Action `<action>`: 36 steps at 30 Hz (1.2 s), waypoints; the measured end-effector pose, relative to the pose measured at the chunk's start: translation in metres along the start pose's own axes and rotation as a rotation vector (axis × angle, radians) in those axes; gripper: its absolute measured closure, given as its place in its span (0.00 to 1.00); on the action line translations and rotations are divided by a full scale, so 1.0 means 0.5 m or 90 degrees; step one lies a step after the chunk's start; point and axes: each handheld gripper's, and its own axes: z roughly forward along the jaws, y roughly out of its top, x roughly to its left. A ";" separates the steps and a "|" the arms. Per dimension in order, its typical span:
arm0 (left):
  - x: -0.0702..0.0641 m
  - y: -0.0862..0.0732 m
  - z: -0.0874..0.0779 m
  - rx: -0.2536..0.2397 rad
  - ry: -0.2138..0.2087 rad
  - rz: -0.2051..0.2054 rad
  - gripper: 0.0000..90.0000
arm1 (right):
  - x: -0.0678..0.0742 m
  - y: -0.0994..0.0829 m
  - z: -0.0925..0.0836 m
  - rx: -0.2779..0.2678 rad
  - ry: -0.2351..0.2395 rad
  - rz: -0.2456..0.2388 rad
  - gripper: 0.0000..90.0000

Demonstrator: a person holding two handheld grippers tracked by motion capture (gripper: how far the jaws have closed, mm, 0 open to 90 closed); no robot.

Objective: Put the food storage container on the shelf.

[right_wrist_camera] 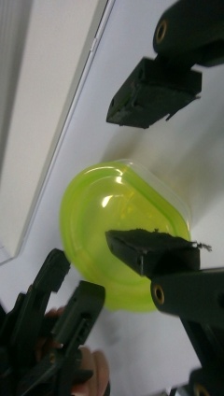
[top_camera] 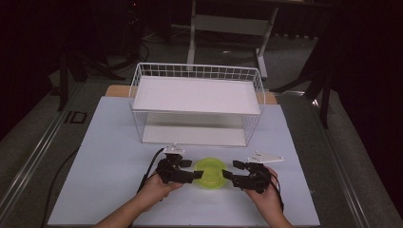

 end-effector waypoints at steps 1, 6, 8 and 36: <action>0.001 -0.002 0.000 0.002 0.008 0.000 0.45 | 0.000 -0.001 0.003 0.004 0.001 0.000 0.45; 0.004 -0.009 0.001 0.014 -0.015 -0.009 0.65 | -0.004 -0.002 0.019 0.025 -0.006 0.009 0.54; 0.002 -0.008 0.001 0.022 -0.030 -0.015 0.66 | -0.006 -0.002 0.021 0.031 0.004 0.013 0.57; -0.040 -0.033 -0.022 0.026 -0.021 -0.085 0.87 | 0.033 0.006 -0.011 0.032 0.056 -0.027 0.90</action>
